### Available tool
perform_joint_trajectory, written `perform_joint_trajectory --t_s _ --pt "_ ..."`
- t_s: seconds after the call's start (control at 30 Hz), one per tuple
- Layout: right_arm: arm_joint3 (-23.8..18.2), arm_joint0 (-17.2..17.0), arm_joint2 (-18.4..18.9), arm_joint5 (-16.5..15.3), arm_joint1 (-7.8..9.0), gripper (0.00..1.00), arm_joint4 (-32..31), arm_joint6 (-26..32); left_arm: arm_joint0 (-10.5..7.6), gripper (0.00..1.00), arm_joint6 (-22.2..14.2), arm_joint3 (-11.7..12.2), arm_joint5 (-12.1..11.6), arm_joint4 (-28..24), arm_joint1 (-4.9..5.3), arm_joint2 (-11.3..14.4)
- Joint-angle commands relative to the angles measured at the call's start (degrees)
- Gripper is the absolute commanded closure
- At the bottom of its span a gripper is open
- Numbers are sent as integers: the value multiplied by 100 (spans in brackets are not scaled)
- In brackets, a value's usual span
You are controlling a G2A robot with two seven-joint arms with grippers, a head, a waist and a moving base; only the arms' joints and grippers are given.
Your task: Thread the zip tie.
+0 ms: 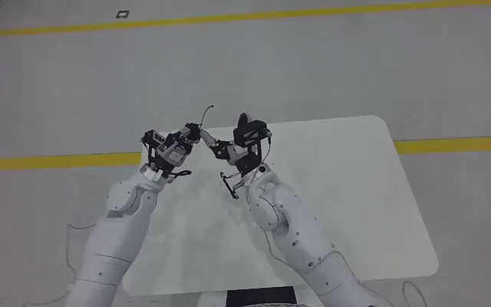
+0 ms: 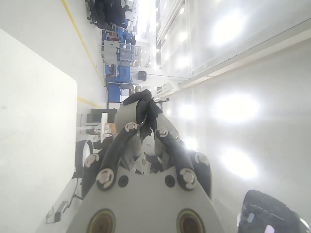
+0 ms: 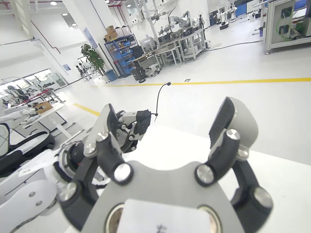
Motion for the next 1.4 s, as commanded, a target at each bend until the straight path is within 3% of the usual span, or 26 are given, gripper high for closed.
perform_joint_trajectory --t_s 0.0,0.27,0.33,0.43,0.57,0.7,0.83,1.03,1.37 --pt "-5 -2 12 6 5 0 -25 16 -21 100 -105 -10 180 -67 12 -42" --pt "-5 -2 12 6 5 0 -25 16 -15 100 -81 -3 206 -94 10 -38" --pt "5 0 19 15 11 0 -85 18 -35 100 38 39 530 -395 0 -55" --pt "12 -7 22 9 76 0 -806 118 -98 100 55 176 1091 -878 3 -155" --pt "-39 20 -22 -48 147 0 -1640 391 -160 100 38 338 1742 -1106 43 -317" --pt "21 243 -142 -127 276 0 -1676 568 -213 100 -133 432 2365 -1334 84 -447" --pt "162 526 -445 108 492 0 -1676 714 -262 100 -225 492 2789 -1441 109 -471" --pt "400 901 -1001 655 792 0 -1676 829 -312 100 -368 626 2826 -1664 155 -364" --pt "400 901 -1001 655 792 0 -1676 829 -355 100 -475 547 2789 -1586 197 -371"
